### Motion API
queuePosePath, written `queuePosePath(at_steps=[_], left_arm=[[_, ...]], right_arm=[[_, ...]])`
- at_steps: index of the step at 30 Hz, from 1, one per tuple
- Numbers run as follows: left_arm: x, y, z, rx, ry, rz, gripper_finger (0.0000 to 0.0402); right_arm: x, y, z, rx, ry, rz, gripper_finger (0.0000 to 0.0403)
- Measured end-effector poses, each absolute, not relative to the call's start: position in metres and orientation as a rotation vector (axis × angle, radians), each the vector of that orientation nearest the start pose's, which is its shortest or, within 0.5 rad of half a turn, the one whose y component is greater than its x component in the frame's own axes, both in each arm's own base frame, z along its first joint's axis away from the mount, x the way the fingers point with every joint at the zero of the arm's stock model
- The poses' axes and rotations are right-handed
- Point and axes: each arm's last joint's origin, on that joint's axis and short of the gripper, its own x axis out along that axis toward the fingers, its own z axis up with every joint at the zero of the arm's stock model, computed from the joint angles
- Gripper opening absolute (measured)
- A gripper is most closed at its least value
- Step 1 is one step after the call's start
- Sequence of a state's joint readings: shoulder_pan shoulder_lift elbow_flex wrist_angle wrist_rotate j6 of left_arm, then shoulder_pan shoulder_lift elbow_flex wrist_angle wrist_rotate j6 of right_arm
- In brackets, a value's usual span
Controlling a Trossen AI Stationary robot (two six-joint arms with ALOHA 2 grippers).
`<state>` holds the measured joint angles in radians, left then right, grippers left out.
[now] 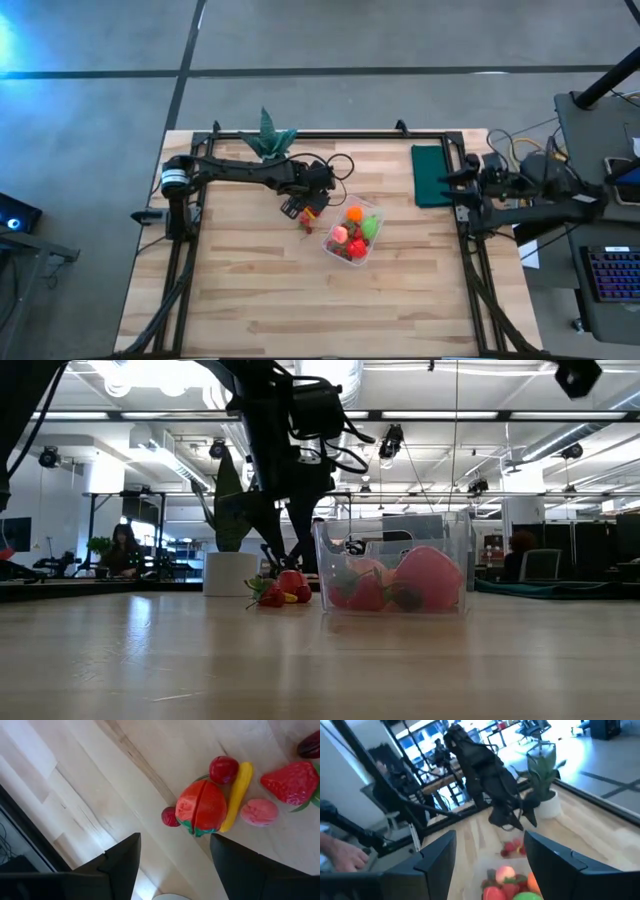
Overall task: Pick and placing Produce into tupperware
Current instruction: Put the red strawberry into the container
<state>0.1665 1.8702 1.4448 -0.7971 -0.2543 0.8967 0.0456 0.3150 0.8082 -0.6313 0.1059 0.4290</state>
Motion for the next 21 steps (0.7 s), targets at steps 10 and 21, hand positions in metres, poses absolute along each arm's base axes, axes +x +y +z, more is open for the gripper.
queuePosePath(at_steps=[10,21], left_arm=[[0.372,0.068,0.219,0.776,1.299,-0.226,0.0223],[0.372,0.065,0.217,0.736,1.269,-0.284,0.0223]], right_arm=[[0.04,-0.001,0.279,0.359,-0.006,-0.036,0.0226],[0.072,0.0,0.233,0.366,0.001,-0.086,0.0226]])
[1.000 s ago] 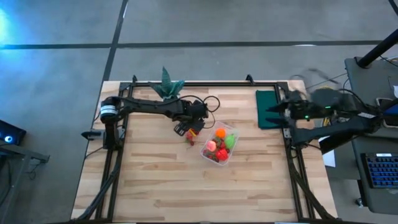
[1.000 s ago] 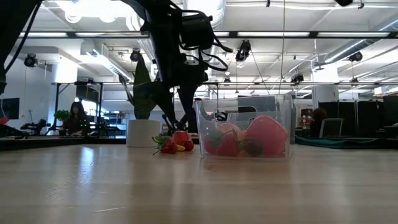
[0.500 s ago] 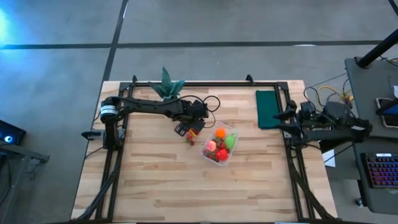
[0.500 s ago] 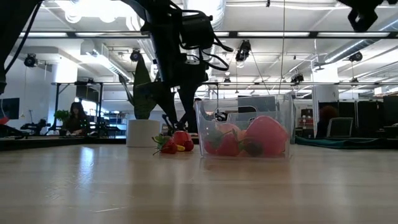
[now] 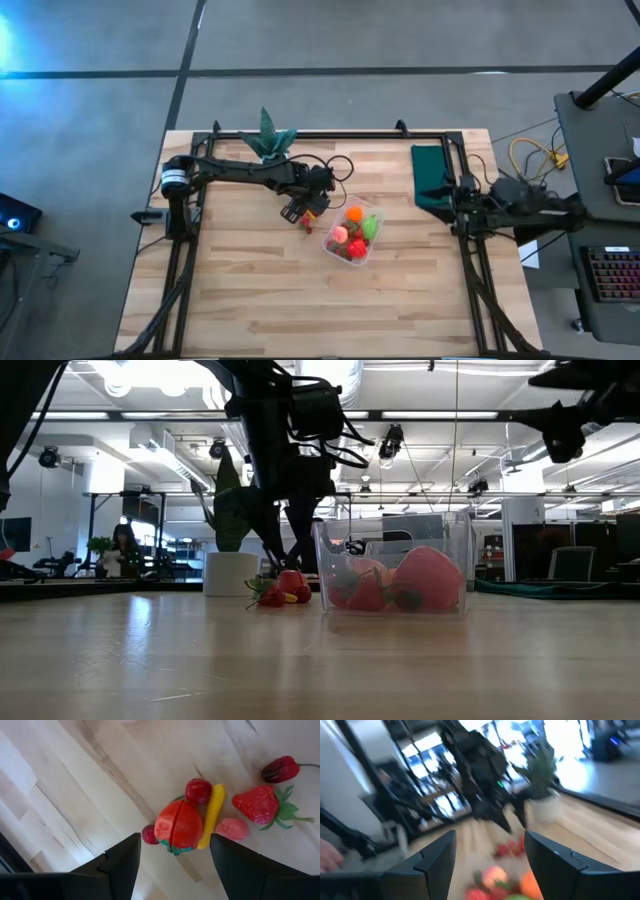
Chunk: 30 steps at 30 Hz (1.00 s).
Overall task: Pick and placing Produce into tupperware
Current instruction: Put the red strawberry into the container
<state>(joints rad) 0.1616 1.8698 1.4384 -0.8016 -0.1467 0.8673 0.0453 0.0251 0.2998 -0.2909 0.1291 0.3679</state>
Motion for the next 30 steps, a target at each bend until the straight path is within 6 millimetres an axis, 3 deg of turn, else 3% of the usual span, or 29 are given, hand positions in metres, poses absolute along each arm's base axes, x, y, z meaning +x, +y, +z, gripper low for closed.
queuePosePath(at_steps=[4,11,18,30], left_arm=[[0.371,0.065,0.216,0.734,1.27,-0.292,0.0223],[0.372,0.064,0.211,0.716,1.263,-0.321,0.0223],[0.376,0.064,0.202,0.735,1.264,-0.361,0.0223],[0.379,0.071,0.193,0.762,1.259,-0.377,0.0223]], right_arm=[[0.082,0.001,0.221,0.348,-0.112,-0.014,0.0226],[0.091,-0.002,0.19,0.44,-0.083,-0.153,0.0226],[0.095,-0.002,0.172,0.506,-0.032,-0.165,0.0226],[0.098,-0.002,0.17,0.515,-0.008,-0.171,0.0226]])
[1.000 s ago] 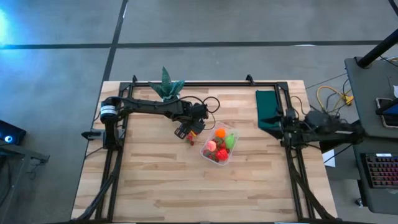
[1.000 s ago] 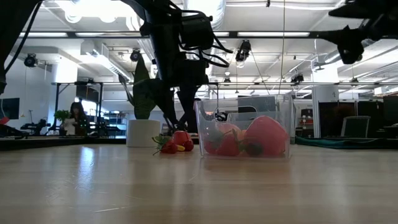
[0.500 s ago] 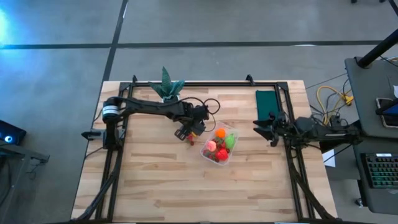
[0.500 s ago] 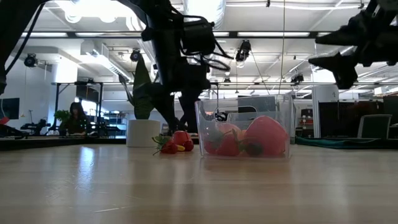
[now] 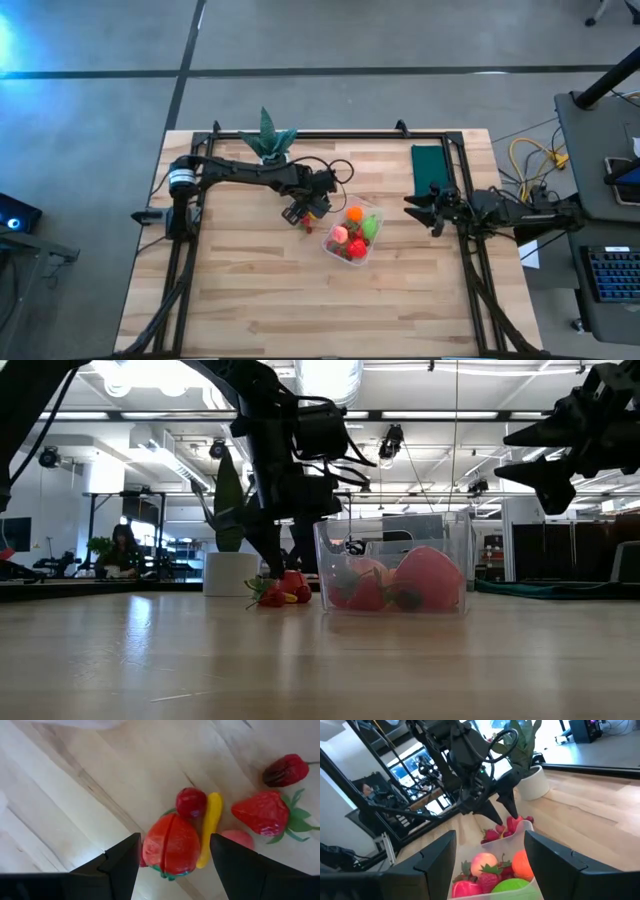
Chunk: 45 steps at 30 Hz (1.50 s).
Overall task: Pick and placing Produce into tupperware
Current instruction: Put the red strawberry into the container
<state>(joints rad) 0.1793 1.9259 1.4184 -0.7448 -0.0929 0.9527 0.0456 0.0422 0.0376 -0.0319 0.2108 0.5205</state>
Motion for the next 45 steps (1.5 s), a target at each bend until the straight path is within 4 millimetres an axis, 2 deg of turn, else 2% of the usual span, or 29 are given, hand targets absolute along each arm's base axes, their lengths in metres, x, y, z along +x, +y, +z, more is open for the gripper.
queuePosePath(at_steps=[9,15,22,37,45], left_arm=[[0.377,0.085,0.188,0.746,1.247,-0.336,0.0223],[0.375,0.085,0.184,0.738,1.249,-0.344,0.0223],[0.379,0.088,0.17,0.729,1.271,-0.351,0.0223],[0.379,0.09,0.171,0.722,1.279,-0.343,0.0222],[0.378,0.09,0.173,0.719,1.283,-0.344,0.0172]], right_arm=[[0.098,-0.002,0.17,0.515,-0.006,-0.171,0.0226],[0.098,-0.002,0.17,0.515,-0.006,-0.171,0.0226],[0.098,-0.002,0.17,0.514,-0.001,-0.172,0.0226],[0.098,-0.002,0.169,0.512,0.01,-0.175,0.0226],[0.098,-0.002,0.169,0.513,0.01,-0.175,0.0226]])
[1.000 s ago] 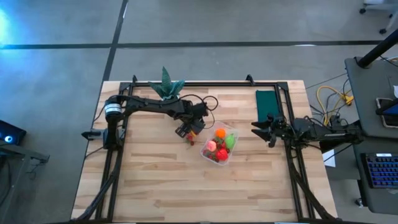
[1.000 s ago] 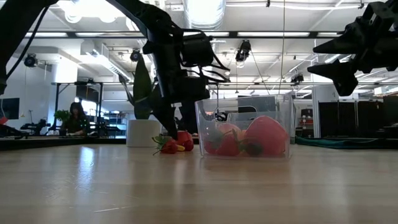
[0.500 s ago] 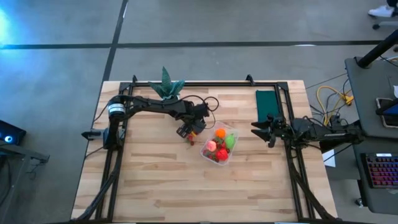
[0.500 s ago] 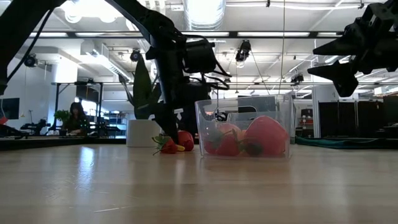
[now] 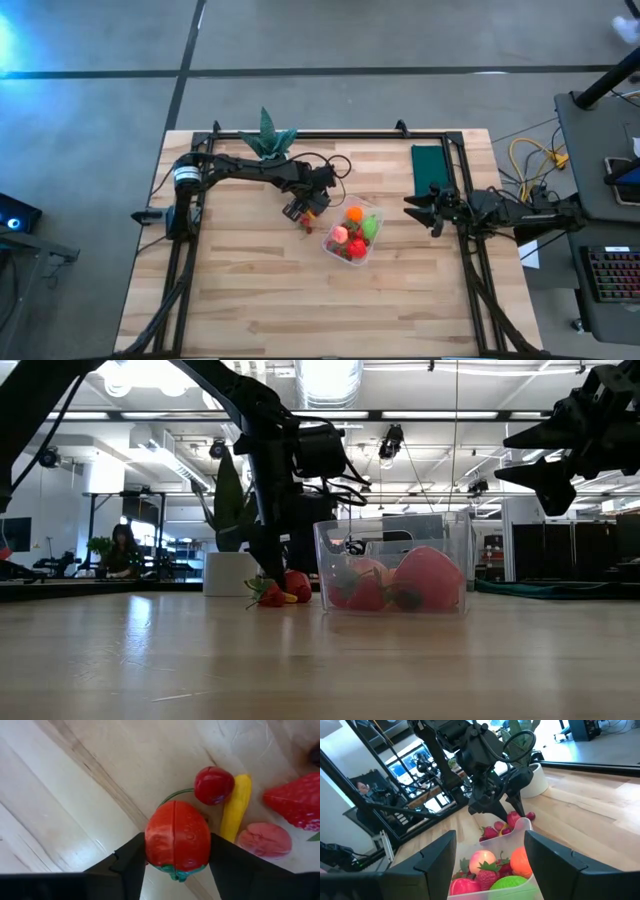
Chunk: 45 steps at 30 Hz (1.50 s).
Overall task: Pick and placing Produce into tupperware
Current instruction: Put the red strawberry into the container
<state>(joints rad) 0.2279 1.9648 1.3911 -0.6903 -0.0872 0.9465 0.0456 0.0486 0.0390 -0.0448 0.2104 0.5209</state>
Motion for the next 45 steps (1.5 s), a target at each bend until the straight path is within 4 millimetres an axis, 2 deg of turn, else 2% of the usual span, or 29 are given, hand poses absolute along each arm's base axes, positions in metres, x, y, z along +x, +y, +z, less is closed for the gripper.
queuePosePath(at_steps=[6,12,16,21,28,33,39,45], left_arm=[[0.381,0.091,0.178,0.722,1.287,-0.298,0.0174],[0.385,0.088,0.21,0.74,1.229,-0.222,0.0179],[0.39,0.074,0.241,0.65,1.102,-0.223,0.018],[0.401,0.047,0.262,0.504,0.927,-0.353,0.018],[0.414,0.01,0.264,0.5,0.798,-0.392,0.018],[0.422,-0.007,0.258,0.416,0.787,-0.324,0.018],[0.424,-0.012,0.255,0.304,0.809,-0.217,0.0193],[0.425,-0.009,0.258,0.304,0.819,-0.1,0.0261]], right_arm=[[0.098,-0.002,0.169,0.512,0.01,-0.175,0.0226],[0.098,-0.002,0.169,0.513,0.01,-0.175,0.0226],[0.098,-0.002,0.169,0.513,0.009,-0.175,0.0226],[0.098,-0.002,0.169,0.513,0.009,-0.175,0.0226],[0.098,-0.002,0.169,0.513,0.01,-0.175,0.0226],[0.098,-0.002,0.169,0.513,0.011,-0.175,0.0226],[0.098,-0.002,0.169,0.512,0.009,-0.174,0.0226],[0.098,-0.002,0.169,0.513,0.01,-0.175,0.0226]])
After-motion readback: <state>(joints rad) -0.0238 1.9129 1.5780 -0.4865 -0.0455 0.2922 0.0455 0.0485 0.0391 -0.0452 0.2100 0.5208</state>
